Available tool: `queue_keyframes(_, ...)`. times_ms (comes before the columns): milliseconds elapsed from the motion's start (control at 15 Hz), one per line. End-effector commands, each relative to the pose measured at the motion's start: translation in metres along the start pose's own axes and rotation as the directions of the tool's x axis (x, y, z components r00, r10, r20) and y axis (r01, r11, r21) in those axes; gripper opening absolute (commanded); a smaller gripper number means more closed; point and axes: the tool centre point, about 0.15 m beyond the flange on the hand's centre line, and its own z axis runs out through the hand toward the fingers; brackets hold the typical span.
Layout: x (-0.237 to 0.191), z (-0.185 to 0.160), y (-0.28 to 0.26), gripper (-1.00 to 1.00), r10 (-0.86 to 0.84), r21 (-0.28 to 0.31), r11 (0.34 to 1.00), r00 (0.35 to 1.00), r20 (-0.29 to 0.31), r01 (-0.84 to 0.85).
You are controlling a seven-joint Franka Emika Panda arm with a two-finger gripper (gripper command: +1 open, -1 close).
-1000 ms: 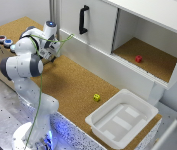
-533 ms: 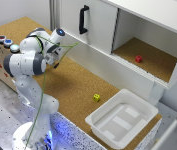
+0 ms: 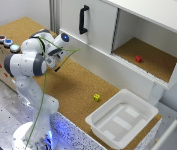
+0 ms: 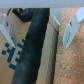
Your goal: Open the cabinet drawer
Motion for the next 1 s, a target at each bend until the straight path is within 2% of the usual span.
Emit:
queue_keyframes(0, -0.015, 0.022, -0.005, 1.0, 0.101, 0.058, 0.994, 0.98, -0.172, -0.092)
queue_keyframes(200, -0.011, 0.021, -0.003, 1.0, 0.114, 0.08, 0.992, 0.978, -0.176, -0.102)
queue_keyframes(600, -0.016, 0.029, 0.002, 1.0, 0.112, 0.069, 0.992, 0.98, -0.167, -0.102)
queue_keyframes(667, -0.015, 0.032, 0.002, -1.0, 0.113, 0.078, 0.992, 0.981, -0.155, -0.102)
queue_keyframes(933, -0.012, 0.04, 0.002, -1.0, 0.09, 0.093, 0.993, 0.989, -0.115, -0.079)
